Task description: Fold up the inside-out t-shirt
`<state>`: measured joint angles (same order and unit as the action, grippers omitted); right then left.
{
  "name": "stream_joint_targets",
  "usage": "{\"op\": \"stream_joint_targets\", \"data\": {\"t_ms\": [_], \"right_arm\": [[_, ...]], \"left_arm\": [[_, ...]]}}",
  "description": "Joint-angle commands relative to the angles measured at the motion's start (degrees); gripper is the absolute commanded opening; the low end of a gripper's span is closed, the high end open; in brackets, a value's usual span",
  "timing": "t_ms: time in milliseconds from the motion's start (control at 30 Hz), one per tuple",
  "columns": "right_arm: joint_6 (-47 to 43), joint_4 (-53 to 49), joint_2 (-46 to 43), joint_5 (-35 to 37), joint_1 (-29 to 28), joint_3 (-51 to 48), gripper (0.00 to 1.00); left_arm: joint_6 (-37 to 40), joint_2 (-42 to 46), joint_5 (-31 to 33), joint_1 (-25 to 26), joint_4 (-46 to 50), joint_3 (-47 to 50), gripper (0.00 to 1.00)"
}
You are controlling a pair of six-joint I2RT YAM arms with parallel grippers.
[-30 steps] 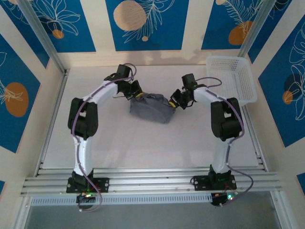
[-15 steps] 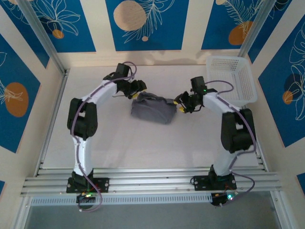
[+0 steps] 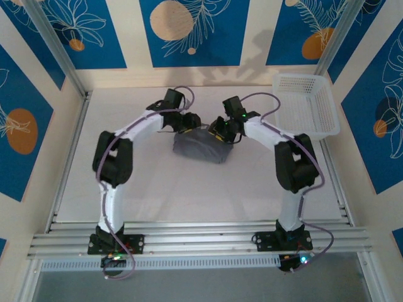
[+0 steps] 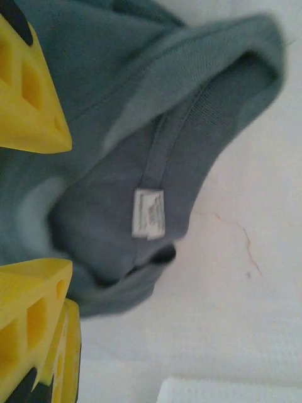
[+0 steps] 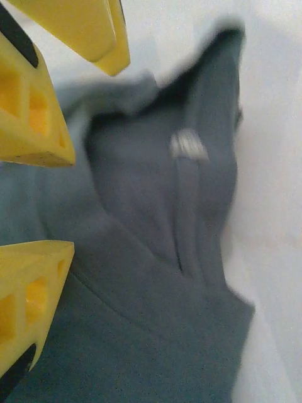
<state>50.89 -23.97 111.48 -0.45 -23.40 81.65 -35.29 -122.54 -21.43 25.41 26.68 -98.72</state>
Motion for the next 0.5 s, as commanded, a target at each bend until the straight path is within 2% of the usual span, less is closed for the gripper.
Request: {"op": "stream_joint_targets", "data": {"t_ms": [0, 67, 133, 233, 333, 467], "right_arm": [[-3.7, -7.3, 2.4, 4.1, -0.3, 0.2, 0.35], [-4.2, -6.5, 0.5, 4.2, -0.8, -4.0, 0.35], [-4.8, -5.0, -2.4, 3.7, -0.9, -8.9, 0.36], [-7.2, -4.4, -6.8, 1.8, -0.9, -12.3, 0.38], [-8.2, -5.1, -12.6, -0.2, -0.5, -12.8, 0.41], [-3.7, -5.2, -21.1, 0.6, 1.6, -17.9, 0.42]], "left_arm": [[6.3, -5.4, -7.1, 0.9, 7.4, -4.0, 0.46], [7.1, -2.7, -4.9, 2.0, 6.7, 3.1, 0.45], [4.7, 2.8, -4.9, 2.5, 0.9, 15.5, 0.44], [1.5, 10.2, -5.8, 3.6, -5.1, 28.3, 0.45], [-0.8, 17.9, -5.0, 4.8, -8.5, 32.2, 0.55], [0.8, 26.1, 0.5, 5.0, -6.0, 29.4, 0.7]]}}
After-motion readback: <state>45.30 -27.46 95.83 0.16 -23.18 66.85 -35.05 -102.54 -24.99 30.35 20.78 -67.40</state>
